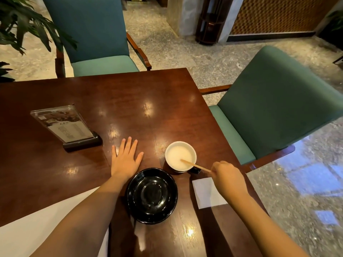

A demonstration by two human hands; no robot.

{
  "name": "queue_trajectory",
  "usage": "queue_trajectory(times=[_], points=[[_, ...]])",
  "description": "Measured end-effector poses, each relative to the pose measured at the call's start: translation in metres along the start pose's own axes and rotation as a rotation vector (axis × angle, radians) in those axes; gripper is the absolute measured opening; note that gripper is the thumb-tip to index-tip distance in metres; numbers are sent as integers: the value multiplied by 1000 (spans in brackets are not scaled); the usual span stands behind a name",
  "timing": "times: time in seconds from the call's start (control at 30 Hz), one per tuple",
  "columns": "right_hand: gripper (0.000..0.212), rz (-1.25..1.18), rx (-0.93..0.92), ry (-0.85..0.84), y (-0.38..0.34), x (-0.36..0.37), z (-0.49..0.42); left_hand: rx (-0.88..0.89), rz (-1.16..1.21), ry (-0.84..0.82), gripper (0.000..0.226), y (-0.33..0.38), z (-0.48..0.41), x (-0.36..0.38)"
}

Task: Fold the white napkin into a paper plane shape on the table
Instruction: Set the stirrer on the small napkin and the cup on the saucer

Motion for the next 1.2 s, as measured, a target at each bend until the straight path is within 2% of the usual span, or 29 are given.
queue_trajectory(times=[0.17,0.3,0.4,0.53,0.8,1.0,1.2], points=[[14,-192,106,24,34,7,18,3,-8,2,65,0,-1,0],[8,-403,253,129,63,24,53,4,-4,8,65,0,-1,0],[6,-453,382,178,80,45,82,4,-3,8,64,1,0,-1],[9,-469,454,157,78,72,102,1,-3,2,64,0,0,-2],[21,-248,300,52,60,90,95,-2,10,-20,63,2,0,-4],[37,-300,119,65,50,65,58,2,19,-23,62,3,0,-6],[41,-257,-11,-41,24,44,-1,10,43,-19,62,4,1,-7]])
Point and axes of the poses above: each hand's wrist, its own z-axis away from the middle knuckle, its own x-axis out of the palm, y = z × x, the point moved 9 cm from there along -z, towards the middle knuckle, and after that the axes turned 6 degrees about z, right-handed, at the moved point
